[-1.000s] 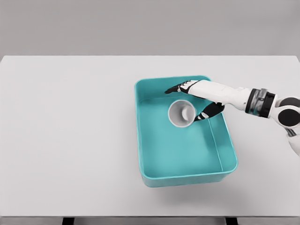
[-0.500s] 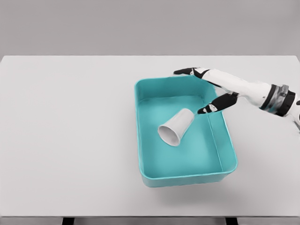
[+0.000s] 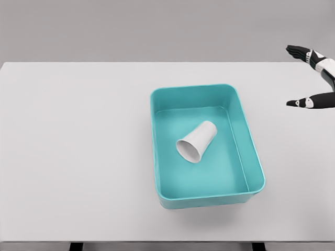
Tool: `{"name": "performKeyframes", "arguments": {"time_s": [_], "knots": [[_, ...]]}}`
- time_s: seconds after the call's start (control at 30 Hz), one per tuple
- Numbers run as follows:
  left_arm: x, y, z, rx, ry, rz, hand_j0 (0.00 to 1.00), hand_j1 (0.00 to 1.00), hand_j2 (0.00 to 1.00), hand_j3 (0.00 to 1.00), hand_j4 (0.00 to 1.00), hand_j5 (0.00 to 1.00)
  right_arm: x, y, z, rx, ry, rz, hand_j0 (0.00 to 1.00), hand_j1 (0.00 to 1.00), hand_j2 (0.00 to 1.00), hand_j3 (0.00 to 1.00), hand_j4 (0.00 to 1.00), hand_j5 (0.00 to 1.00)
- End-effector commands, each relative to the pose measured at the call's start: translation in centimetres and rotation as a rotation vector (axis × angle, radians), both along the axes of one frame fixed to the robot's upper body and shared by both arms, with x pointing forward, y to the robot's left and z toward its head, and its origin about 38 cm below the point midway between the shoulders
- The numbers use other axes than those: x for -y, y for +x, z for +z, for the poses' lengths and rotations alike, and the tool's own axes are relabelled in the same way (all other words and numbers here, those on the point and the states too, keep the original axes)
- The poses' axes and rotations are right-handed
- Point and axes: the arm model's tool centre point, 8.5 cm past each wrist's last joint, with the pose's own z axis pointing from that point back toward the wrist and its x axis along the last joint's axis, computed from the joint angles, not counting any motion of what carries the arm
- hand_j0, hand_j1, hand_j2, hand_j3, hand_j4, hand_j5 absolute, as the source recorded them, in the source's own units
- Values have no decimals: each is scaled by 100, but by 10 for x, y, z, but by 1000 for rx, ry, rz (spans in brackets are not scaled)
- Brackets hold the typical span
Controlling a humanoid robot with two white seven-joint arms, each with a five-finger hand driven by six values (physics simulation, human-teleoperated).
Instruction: Put the paper cup into the basket with your right arm
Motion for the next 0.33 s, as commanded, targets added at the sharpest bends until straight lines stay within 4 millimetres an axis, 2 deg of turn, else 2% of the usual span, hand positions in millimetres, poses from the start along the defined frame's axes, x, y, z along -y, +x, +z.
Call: {"name": "performKeyframes", "arguments": {"time_s": [0.0,0.3], "knots": [[0,0,0,0,1,0,100,100,100,100,100,100,3,1,-4,-12,9,-12,100,100,100,100,100,100],[0,0,0,0,1,0,100,100,100,100,100,100,2,2,-6,-14,14,-14,100,100,100,100,100,100]]}}
